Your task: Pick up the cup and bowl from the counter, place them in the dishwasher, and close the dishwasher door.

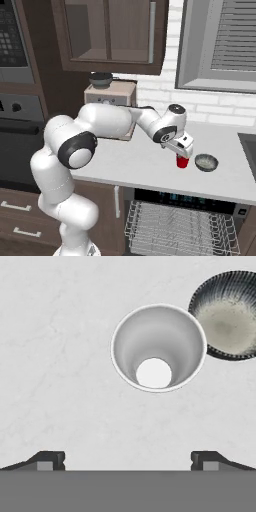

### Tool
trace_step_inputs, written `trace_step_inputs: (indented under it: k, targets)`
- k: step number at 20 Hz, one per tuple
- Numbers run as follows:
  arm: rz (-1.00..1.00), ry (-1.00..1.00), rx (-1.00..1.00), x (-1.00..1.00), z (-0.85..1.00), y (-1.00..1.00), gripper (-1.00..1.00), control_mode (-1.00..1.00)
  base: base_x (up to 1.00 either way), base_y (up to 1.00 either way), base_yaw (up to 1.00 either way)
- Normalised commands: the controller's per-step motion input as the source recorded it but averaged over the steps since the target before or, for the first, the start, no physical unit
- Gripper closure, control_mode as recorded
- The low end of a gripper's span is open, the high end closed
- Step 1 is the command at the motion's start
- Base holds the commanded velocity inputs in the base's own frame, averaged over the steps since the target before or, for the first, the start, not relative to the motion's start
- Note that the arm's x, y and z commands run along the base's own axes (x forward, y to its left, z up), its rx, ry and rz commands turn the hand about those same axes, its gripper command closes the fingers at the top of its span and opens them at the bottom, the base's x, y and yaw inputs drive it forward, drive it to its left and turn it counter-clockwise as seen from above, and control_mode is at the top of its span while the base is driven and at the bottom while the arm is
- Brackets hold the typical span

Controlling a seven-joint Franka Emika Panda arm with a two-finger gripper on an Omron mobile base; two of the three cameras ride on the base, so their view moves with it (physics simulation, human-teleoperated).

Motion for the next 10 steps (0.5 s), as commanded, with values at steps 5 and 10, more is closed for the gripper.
trace_step_inputs:
  k: [5, 10]
  targets:
    - [0.00, 0.00, 0.03, 0.00, 0.35, -0.14, -1.00, -1.00, 0.00, 0.00, 0.00]
    - [-0.01, 0.03, 0.05, 0.01, 0.18, -0.30, -1.00, -1.00, 0.00, 0.00, 0.00]
